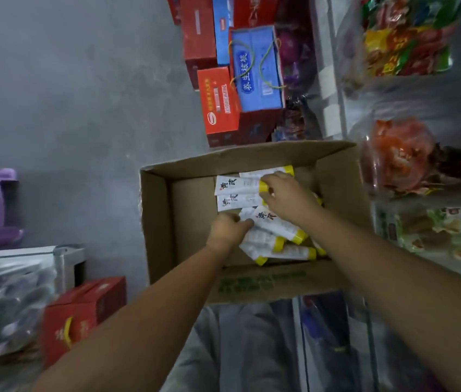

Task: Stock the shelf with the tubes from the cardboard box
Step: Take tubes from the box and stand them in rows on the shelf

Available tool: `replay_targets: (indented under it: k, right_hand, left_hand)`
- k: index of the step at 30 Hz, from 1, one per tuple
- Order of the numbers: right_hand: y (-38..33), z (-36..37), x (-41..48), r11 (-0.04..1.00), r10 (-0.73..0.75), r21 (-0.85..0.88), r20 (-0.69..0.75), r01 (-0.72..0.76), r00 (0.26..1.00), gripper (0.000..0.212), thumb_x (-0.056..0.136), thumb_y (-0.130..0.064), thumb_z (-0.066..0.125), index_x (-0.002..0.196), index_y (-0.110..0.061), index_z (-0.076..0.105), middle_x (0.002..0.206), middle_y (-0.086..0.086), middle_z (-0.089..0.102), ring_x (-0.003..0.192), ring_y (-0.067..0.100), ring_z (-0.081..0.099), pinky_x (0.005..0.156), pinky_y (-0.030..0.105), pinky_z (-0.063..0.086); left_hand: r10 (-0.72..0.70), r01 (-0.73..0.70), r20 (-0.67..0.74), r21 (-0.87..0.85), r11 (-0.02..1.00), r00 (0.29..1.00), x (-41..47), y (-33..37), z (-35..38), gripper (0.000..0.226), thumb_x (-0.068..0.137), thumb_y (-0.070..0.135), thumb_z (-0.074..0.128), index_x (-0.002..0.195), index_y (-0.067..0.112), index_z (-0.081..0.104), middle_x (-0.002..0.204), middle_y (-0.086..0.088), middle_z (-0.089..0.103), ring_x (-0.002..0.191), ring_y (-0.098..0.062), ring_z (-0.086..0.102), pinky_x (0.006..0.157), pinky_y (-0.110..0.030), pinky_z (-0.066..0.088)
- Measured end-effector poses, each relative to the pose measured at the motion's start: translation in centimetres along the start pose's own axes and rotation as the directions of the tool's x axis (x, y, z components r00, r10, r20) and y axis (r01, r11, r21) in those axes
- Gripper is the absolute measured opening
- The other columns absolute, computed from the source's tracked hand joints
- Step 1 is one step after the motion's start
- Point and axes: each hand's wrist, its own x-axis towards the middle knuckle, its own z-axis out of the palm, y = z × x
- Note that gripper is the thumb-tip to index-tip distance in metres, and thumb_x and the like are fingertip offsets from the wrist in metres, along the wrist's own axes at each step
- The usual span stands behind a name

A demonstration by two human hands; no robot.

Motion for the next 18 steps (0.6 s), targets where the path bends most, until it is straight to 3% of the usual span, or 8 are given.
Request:
replay_targets:
  k: [2,6,9,11,13,15,17,18]
  right_hand:
    - [-0.1,0.5,2.5,0.999,-0.017,-0.031,-0.001,0.017,1.0,0.042,0.095,-0.031,0.055,0.133,-0.012,0.055,0.131,0.011,0.056,0.12,0.031,0.052,0.096,0.044,0.048]
    - [-0.4,1.8,5.1,0.992,-0.042,-0.116,0.064,0.049,0.997,0.046,0.097,-0.026,0.055,0.141,-0.017,0.045,0.132,0.012,0.053,0.118,0.036,0.053,0.094,0.045,0.049]
    - [-0.3,2.8,6.3,0.975,-0.041,-0.214,0.119,0.066,0.992,0.048,0.097,-0.019,0.054,0.143,-0.017,0.04,0.13,0.011,0.052,0.118,0.035,0.053,0.087,0.042,0.051]
    - [-0.2,3.2,7.1,0.964,-0.01,-0.26,0.147,0.049,0.989,0.045,0.095,-0.012,0.056,0.139,-0.015,0.045,0.127,0.01,0.052,0.118,0.033,0.051,0.087,0.042,0.05]
    - [-0.2,3.4,7.8,0.958,0.023,-0.285,0.184,0.031,0.983,0.043,0.093,-0.008,0.058,0.134,-0.013,0.048,0.126,0.011,0.053,0.119,0.032,0.05,0.087,0.041,0.048]
    - [-0.3,3.5,8.5,0.953,0.056,-0.304,0.222,0.014,0.974,0.041,0.092,-0.007,0.058,0.132,-0.012,0.051,0.126,0.011,0.054,0.12,0.032,0.05,0.087,0.04,0.047]
    - [-0.4,3.7,9.1,0.947,0.092,-0.32,0.248,-0.008,0.964,0.038,0.091,-0.007,0.06,0.129,-0.01,0.054,0.127,0.012,0.055,0.121,0.032,0.051,0.088,0.04,0.047]
    - [-0.5,3.8,9.4,0.945,0.114,-0.326,0.258,-0.025,0.959,0.038,0.091,-0.007,0.06,0.128,-0.01,0.055,0.127,0.012,0.055,0.121,0.032,0.051,0.089,0.04,0.047]
  left_hand:
    - [-0.082,0.075,-0.025,-0.214,0.974,0.996,1.7,0.4,1.6,0.036,0.085,0.033,0.071,0.107,0.005,0.071,0.102,-0.007,0.071,0.095,-0.023,0.066,0.078,-0.027,0.049]
    - [-0.261,0.215,-0.003,-0.561,0.799,0.965,3.5,0.9,4.4,0.019,0.078,0.021,0.077,0.091,0.008,0.073,0.092,-0.009,0.074,0.091,-0.028,0.07,0.085,-0.039,0.058]
    - [-0.388,0.319,0.061,-0.692,0.647,0.92,4.4,1.2,6.2,0.054,0.06,0.033,0.081,0.102,0.0,0.072,0.099,-0.016,0.073,0.097,-0.034,0.07,0.083,-0.034,0.057]
    - [-0.428,0.329,0.086,-0.778,0.535,0.9,5.6,1.5,7.1,0.07,0.044,0.036,0.081,0.105,0.001,0.07,0.094,-0.016,0.074,0.092,-0.033,0.072,0.083,-0.038,0.06]
    - [-0.465,0.34,0.122,-0.842,0.42,0.877,5.8,2.7,6.8,0.059,0.055,0.024,0.085,0.109,0.006,0.07,0.092,-0.012,0.074,0.081,-0.026,0.073,0.075,-0.035,0.061]
    - [-0.482,0.326,0.129,-0.878,0.352,0.867,5.8,3.8,6.5,0.041,0.072,0.011,0.082,0.11,0.005,0.069,0.093,-0.012,0.075,0.072,-0.021,0.072,0.056,-0.024,0.056]
    - [-0.493,0.339,0.14,-0.876,0.343,0.859,6.3,4.1,6.5,0.026,0.082,0.007,0.075,0.106,0.005,0.067,0.089,-0.009,0.072,0.063,-0.017,0.065,0.043,-0.018,0.048]
    - [-0.471,0.351,0.16,-0.869,0.35,0.867,6.4,4.3,6.4,0.022,0.087,0.007,0.07,0.108,0.005,0.066,0.087,-0.008,0.069,0.063,-0.016,0.062,0.047,-0.019,0.05]
